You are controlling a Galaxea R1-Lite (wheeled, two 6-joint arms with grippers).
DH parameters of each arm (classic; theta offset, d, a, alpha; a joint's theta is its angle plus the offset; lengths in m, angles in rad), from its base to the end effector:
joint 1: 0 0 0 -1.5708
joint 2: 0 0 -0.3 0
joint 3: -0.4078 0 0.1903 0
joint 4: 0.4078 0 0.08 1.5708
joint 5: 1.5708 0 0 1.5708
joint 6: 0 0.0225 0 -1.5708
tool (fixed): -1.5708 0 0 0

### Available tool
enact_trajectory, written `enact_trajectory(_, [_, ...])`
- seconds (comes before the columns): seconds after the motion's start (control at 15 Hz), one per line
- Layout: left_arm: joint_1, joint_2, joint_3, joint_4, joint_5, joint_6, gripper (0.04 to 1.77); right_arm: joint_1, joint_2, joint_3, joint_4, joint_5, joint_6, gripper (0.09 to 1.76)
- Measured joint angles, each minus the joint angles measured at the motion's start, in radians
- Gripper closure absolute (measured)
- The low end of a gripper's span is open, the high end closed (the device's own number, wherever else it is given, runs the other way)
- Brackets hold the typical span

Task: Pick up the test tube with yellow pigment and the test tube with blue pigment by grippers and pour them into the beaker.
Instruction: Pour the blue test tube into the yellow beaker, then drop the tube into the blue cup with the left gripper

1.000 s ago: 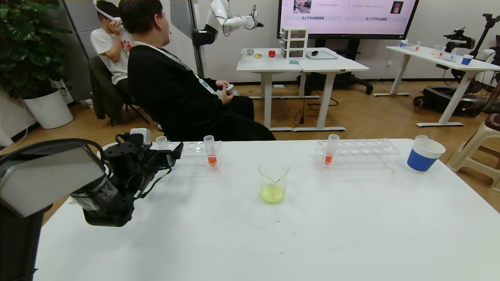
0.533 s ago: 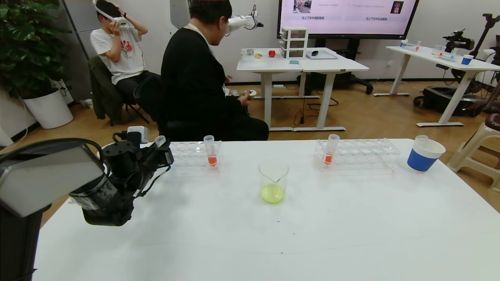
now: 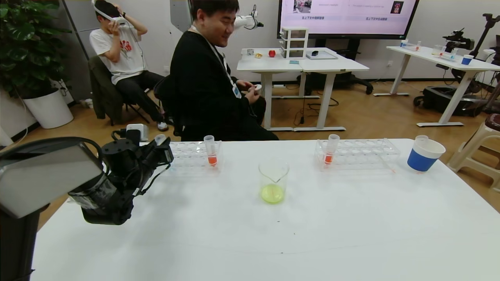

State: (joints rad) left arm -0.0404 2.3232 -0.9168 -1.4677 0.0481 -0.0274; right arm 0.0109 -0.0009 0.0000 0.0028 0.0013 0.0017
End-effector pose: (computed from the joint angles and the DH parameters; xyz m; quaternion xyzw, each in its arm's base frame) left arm 0.4101 -0.0155 0.0653 -0.0150 -0.0307 0.0034 0.9994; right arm -0.0229 -0.0002 0.0752 0.0008 0.0010 0.0061 1.0000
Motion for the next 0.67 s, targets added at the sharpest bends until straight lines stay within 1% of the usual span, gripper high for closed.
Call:
enact_trajectory(0.13, [-0.013, -0.029, -0.004, 0.037, 0.007, 0.003, 1.31, 0.0, 0.0, 0.0, 0.0, 0.0, 0.0, 0.11])
enact_trajectory(0.27, [-0.025, -0.079, -0.017, 0.104, 0.014, 0.004, 1.31, 0.0, 0.0, 0.0, 0.0, 0.0, 0.0, 0.11])
enact_trajectory(0.53, [-0.038, -0.205, -0.045, 0.249, 0.01, 0.003, 1.31, 0.0, 0.0, 0.0, 0.0, 0.0, 0.0, 0.11])
enact_trajectory(0.67, [-0.035, -0.247, -0.049, 0.261, 0.011, 0.003, 1.31, 0.0, 0.0, 0.0, 0.0, 0.0, 0.0, 0.11])
